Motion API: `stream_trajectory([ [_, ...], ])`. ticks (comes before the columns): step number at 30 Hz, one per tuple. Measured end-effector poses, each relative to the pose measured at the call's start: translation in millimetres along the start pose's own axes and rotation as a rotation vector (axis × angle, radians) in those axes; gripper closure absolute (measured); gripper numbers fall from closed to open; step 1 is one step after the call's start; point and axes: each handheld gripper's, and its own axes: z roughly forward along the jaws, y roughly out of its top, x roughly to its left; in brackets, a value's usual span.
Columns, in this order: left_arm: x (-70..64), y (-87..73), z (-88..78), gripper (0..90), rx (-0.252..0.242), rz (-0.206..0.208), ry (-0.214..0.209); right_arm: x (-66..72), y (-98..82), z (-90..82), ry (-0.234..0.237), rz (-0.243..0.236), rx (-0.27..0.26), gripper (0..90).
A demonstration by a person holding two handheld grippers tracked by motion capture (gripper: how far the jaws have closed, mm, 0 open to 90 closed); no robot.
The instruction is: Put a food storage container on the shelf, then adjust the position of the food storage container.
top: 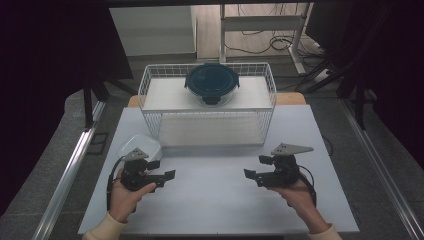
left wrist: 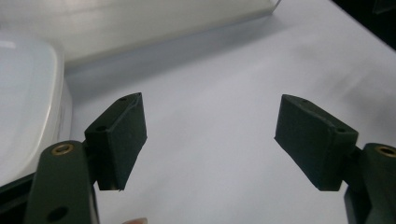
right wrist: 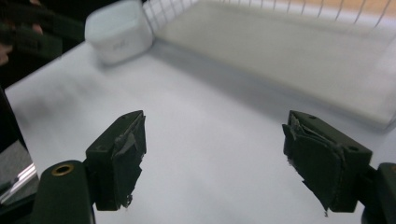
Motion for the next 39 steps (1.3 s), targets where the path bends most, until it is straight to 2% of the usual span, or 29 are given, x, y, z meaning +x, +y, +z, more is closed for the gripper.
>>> stream_trajectory([
  [5, -3.8, -13.3, 6.0, 24.0, 0.046, 0.019, -0.007, 4.3, -26.4, 14.8, 0.02, -0.013, 0.07, 21.0],
  [10, -7.7, -22.4, 16.2, 24.3, 0.084, 0.016, -0.022, 4.6, -36.1, 23.0, 0.007, -0.01, 0.107, 21.0],
  [12, -11.3, -24.5, 20.1, 24.3, 0.099, 0.035, -0.013, 4.1, -36.5, 24.3, 0.005, -0.007, 0.111, 21.0],
  [16, -10.3, -25.0, 16.9, 24.3, 0.088, 0.035, -0.005, 2.8, -35.7, 23.8, -0.007, 0.002, 0.104, 21.2],
  [18, -6.6, -26.3, 14.5, 24.4, 0.079, 0.023, 0.006, 1.5, -34.7, 23.7, -0.014, 0.013, 0.095, 21.8],
  [21, -5.2, -26.6, 12.6, 24.4, 0.074, 0.018, 0.016, 0.0, -34.3, 23.2, -0.005, 0.02, 0.094, 22.8],
  [32, -5.1, -25.3, 9.0, 26.3, 0.06, 0.025, 0.015, 0.0, -34.1, 20.3, -0.006, 0.023, 0.088, 22.9],
  [34, -0.6, -19.3, -1.1, 26.6, 0.029, 0.013, 0.029, -0.3, -33.4, 19.3, -0.006, 0.025, 0.086, 22.9],
  [35, -0.6, -19.3, -1.1, 26.8, 0.029, 0.013, 0.029, -0.3, -33.4, 19.3, -0.006, 0.025, 0.086, 22.9],
  [37, 3.4, -13.9, -9.6, 27.3, 0.003, 0.009, 0.038, -0.1, -30.6, 12.8, -0.009, 0.023, 0.07, 23.0],
  [39, 12.2, -5.5, -20.0, 27.5, -0.014, 0.012, 0.071, 0.2, -29.6, 9.5, -0.017, 0.026, 0.065, 23.2],
])
